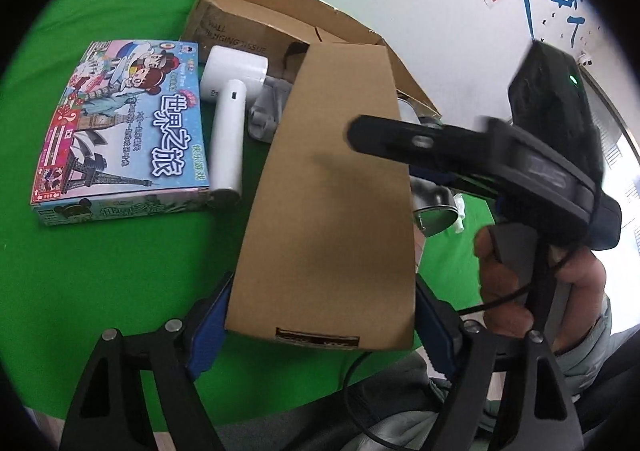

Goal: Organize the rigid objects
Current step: 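Close the right gripper on the end of the cardboard piece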

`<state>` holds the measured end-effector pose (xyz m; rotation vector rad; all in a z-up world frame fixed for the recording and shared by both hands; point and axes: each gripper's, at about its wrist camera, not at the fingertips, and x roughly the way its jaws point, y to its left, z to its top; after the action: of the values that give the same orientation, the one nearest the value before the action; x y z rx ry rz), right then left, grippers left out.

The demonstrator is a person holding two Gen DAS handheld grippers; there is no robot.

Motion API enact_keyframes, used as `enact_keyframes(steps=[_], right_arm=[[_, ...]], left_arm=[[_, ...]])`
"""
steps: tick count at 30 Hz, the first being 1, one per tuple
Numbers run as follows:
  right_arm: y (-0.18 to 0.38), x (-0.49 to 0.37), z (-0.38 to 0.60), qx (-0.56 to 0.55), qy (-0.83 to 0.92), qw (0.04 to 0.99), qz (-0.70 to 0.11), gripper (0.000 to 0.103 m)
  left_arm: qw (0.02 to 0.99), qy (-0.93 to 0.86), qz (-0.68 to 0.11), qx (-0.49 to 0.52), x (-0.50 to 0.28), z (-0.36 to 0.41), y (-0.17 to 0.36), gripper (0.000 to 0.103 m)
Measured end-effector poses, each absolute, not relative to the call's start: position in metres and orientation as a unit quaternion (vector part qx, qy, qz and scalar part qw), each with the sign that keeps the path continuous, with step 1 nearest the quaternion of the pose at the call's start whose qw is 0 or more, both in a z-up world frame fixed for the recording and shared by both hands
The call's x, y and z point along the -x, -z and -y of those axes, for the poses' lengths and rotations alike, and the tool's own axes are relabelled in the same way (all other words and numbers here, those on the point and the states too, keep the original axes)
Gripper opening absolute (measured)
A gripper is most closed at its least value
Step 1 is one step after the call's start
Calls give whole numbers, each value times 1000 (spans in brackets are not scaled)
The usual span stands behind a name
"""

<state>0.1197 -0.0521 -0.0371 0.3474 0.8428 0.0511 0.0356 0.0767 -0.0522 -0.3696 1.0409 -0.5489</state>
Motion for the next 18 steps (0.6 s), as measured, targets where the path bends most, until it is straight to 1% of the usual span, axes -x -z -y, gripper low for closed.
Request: enact_keyframes(steps=[1, 4, 5, 8, 9, 10, 13, 15, 17, 18], right_arm=[[38, -122, 52, -157, -13, 900, -407, 83], [41, -125, 49, -149, -1, 902, -404, 81], [40, -126, 46, -142, 0, 904, -403, 79], [33, -122, 39, -127, 3, 909, -398, 67], [31, -121, 37, -121, 4, 910, -396, 64], [27, -118, 36, -119, 5, 910, -396, 64], [24, -113, 45, -141, 0, 905, -402, 65], [27, -112, 58, -181, -10, 892, -414, 74], [32, -111, 71, -208, -11, 881, -426, 80], [32, -112, 76, -218, -10, 876, -430, 80]], left_arm=[[819, 253, -486, 173, -34, -72, 53, 81], [825, 242, -479, 176, -29, -64, 53, 80], [827, 238, -477, 176, -30, -57, 52, 80], [846, 222, -463, 142, -23, -42, 47, 80], [854, 218, -455, 123, -20, -36, 43, 79], [859, 216, -451, 110, -23, -31, 39, 79], [857, 214, -461, 89, -29, -21, 36, 79], [851, 224, -468, 80, -31, -13, 34, 79], [842, 235, -477, 87, -35, -13, 35, 79], [838, 244, -476, 108, -38, -14, 35, 79]])
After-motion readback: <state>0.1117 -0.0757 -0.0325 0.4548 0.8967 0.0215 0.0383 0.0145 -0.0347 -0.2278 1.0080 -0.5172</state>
